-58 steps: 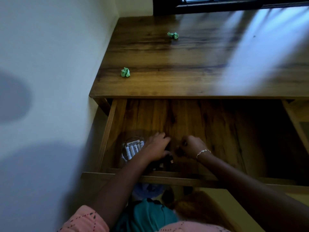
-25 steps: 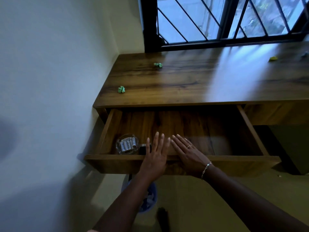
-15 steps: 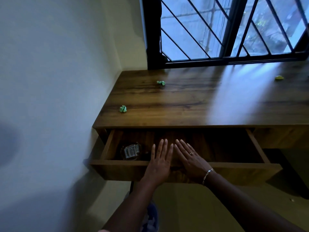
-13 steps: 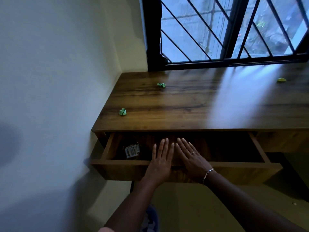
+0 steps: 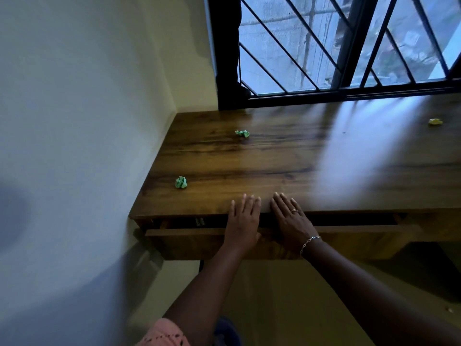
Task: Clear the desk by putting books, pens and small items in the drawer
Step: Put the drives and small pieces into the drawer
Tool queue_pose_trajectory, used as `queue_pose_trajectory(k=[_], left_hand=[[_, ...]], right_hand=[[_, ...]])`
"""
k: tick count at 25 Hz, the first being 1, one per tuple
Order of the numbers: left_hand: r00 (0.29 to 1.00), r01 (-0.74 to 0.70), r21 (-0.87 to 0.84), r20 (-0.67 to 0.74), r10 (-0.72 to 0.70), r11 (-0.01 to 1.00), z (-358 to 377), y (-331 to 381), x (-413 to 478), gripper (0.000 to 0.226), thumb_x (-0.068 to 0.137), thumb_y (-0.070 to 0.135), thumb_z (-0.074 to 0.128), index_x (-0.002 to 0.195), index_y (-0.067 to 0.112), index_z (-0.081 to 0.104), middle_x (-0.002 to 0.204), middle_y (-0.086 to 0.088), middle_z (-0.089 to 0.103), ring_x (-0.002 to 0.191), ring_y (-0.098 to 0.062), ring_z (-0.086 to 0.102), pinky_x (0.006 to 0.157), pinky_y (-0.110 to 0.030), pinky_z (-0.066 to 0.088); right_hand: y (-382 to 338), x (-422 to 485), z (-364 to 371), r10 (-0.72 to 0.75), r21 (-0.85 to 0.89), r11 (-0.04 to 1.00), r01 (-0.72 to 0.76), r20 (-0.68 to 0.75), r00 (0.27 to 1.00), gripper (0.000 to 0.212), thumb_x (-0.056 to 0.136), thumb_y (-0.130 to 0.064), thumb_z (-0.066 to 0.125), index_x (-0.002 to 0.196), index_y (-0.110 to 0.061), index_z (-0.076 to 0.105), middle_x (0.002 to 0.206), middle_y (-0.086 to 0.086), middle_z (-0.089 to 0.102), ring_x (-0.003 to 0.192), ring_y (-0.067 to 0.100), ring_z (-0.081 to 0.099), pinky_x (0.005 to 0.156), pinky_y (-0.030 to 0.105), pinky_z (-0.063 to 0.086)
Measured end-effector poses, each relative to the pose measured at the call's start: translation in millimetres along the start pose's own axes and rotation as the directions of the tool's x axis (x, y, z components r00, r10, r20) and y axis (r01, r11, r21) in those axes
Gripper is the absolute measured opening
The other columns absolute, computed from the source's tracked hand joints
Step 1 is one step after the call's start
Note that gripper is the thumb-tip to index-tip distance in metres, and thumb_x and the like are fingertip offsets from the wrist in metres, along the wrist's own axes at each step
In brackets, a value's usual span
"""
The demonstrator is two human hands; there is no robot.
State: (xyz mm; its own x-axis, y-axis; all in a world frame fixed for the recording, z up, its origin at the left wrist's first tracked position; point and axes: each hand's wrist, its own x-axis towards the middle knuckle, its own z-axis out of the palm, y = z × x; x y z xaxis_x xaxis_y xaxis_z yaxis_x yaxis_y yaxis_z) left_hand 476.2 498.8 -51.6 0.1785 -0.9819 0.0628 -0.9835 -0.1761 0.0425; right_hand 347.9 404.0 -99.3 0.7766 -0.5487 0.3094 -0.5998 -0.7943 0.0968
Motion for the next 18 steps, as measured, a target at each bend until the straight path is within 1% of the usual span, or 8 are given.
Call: queue_pose_trajectory(k=[2, 5, 8, 10, 12, 14, 17, 18], left_hand=[[1.0, 0.007, 0.012, 0.005, -0.008, 1.0, 2.2, -1.3, 5.0, 0.076, 0.089, 0.023, 0.057, 0.149, 0.012, 0.012, 0.156, -0.009, 0.012, 0.144, -0.027, 0.007, 0.118, -0.047, 0.006], [0.998, -0.011, 0.034, -0.069, 0.013, 0.999, 7.7, -5.4, 13.7, 0.065, 0.083, 0.023, 0.063, 0.14, 0.013, 0.035, 0.145, -0.011, 0.036, 0.134, -0.03, 0.033, 0.11, -0.048, 0.025], [0.977, -0.027, 0.087, -0.208, 0.044, 0.996, 13.2, -9.3, 20.1, 0.049, 0.063, 0.025, 0.078, 0.109, 0.019, 0.062, 0.109, -0.005, 0.063, 0.094, -0.025, 0.061, 0.08, -0.039, 0.051], [0.96, -0.051, 0.127, -0.267, 0.083, 0.991, 16.4, -8.6, 25.8, 0.041, 0.056, 0.024, 0.08, 0.094, 0.021, 0.065, 0.092, -0.002, 0.064, 0.076, -0.022, 0.06, 0.064, -0.032, 0.051], [0.948, -0.044, 0.147, -0.307, 0.088, 0.988, 15.0, -6.1, 30.5, 0.035, 0.057, 0.023, 0.078, 0.088, 0.021, 0.063, 0.085, -0.002, 0.062, 0.071, -0.021, 0.058, 0.058, -0.031, 0.048], [0.944, -0.039, 0.159, -0.319, 0.088, 0.987, 15.4, -3.3, 35.5, 0.034, 0.057, 0.025, 0.078, 0.086, 0.022, 0.062, 0.083, -0.002, 0.061, 0.071, -0.021, 0.057, 0.057, -0.031, 0.047], [0.94, -0.044, 0.158, -0.329, 0.095, 0.986, 20.9, -1.8, 39.1, 0.035, 0.058, 0.027, 0.077, 0.089, 0.022, 0.061, 0.084, -0.003, 0.06, 0.073, -0.021, 0.057, 0.059, -0.032, 0.047], [0.936, -0.044, 0.165, -0.338, 0.098, 0.985, 23.3, -1.5, 39.1, 0.035, 0.059, 0.026, 0.076, 0.089, 0.021, 0.059, 0.085, -0.003, 0.06, 0.074, -0.021, 0.057, 0.06, -0.033, 0.047]], right_hand=[[0.6, 4.8, -0.8, -0.008, 0.007, 1.0, 0.008, -0.037, 0.999, 0.095, 0.041, -0.052, 0.083, 0.117, -0.001, 0.058, 0.12, 0.02, 0.061, 0.109, 0.033, 0.061, 0.091, 0.045, 0.049], [1.5, 11.1, -3.1, 0.022, 0.065, 0.998, -0.017, -0.073, 0.997, 0.086, 0.043, -0.047, 0.084, 0.113, -0.009, 0.051, 0.113, 0.017, 0.063, 0.103, 0.035, 0.064, 0.082, 0.048, 0.052], [1.7, 18.5, -5.2, 0.053, 0.086, 0.995, -0.047, -0.066, 0.996, 0.075, 0.045, -0.042, 0.085, 0.103, -0.013, 0.049, 0.105, 0.013, 0.063, 0.097, 0.034, 0.065, 0.079, 0.044, 0.054], [1.6, 23.8, -3.9, 0.06, 0.075, 0.996, -0.055, -0.067, 0.996, 0.069, 0.045, -0.038, 0.086, 0.099, -0.014, 0.049, 0.103, 0.012, 0.063, 0.095, 0.033, 0.065, 0.078, 0.042, 0.055], [2.6, 27.5, -2.6, 0.065, 0.081, 0.995, -0.058, -0.088, 0.994, 0.067, 0.047, -0.036, 0.086, 0.097, -0.015, 0.047, 0.102, 0.011, 0.063, 0.094, 0.032, 0.065, 0.076, 0.041, 0.055], [5.3, 29.6, -1.1, 0.057, 0.073, 0.996, -0.049, -0.11, 0.992, 0.063, 0.05, -0.037, 0.083, 0.097, -0.016, 0.046, 0.102, 0.009, 0.059, 0.091, 0.031, 0.064, 0.073, 0.038, 0.056], [7.6, 30.4, 3.1, 0.018, 0.045, 0.999, -0.01, -0.18, 0.983, 0.042, 0.068, -0.041, 0.061, 0.099, -0.016, 0.046, 0.107, 0.006, 0.045, 0.099, 0.027, 0.05, 0.074, 0.037, 0.055], [8.8, 29.6, 4.6, 0.007, 0.039, 0.999, 0.0, -0.197, 0.98, 0.041, 0.069, -0.039, 0.059, 0.099, -0.016, 0.046, 0.108, 0.006, 0.043, 0.101, 0.027, 0.047, 0.075, 0.037, 0.055]])
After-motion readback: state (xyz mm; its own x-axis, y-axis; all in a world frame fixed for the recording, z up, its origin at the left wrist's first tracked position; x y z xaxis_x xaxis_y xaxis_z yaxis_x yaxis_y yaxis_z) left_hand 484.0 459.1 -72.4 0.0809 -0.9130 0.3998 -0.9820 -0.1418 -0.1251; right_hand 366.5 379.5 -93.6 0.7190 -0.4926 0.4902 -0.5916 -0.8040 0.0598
